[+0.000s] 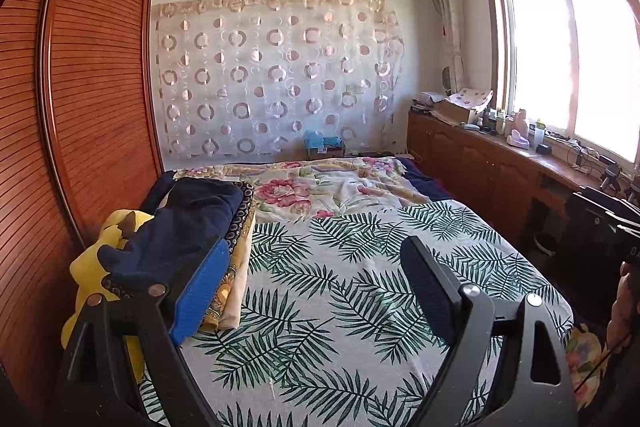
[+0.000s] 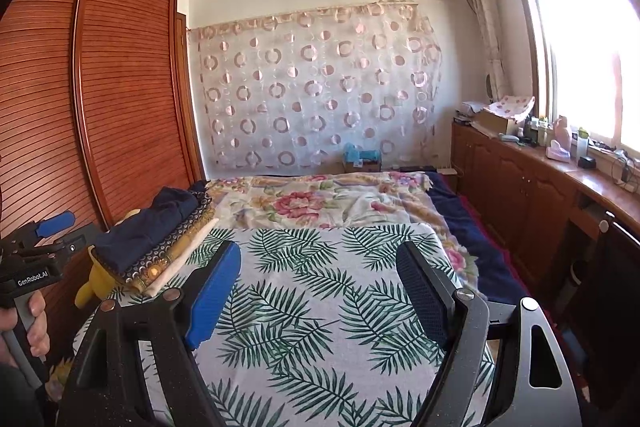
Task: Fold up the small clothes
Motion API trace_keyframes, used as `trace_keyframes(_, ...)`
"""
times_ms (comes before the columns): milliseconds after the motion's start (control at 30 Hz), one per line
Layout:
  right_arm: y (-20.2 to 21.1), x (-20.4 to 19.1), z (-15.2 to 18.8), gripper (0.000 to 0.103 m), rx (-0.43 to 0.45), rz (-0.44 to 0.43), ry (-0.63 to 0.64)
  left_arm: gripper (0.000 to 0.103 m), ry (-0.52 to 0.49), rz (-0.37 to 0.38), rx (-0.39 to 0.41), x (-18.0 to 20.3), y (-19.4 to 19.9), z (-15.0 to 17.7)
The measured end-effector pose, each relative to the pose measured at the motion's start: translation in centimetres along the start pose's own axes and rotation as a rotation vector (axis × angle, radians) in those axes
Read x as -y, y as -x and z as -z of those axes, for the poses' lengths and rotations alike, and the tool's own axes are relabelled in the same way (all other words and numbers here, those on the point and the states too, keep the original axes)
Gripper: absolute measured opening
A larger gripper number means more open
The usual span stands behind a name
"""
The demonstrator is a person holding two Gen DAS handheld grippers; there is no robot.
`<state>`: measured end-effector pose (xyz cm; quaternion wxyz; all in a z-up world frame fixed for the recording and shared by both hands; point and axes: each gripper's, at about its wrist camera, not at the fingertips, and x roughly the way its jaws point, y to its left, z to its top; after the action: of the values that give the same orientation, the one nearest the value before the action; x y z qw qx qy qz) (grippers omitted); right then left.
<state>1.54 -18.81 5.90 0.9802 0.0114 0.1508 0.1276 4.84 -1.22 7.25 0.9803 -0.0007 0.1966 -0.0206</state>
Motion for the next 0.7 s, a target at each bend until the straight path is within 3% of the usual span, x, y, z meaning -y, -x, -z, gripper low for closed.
trace_keyframes(700, -0.4, 1.2, 0.2, 0.082, -0.001, -0.012, 0.008, 0.088, -0.001, -0.002, 0.0, 0.0, 0.0, 0.1)
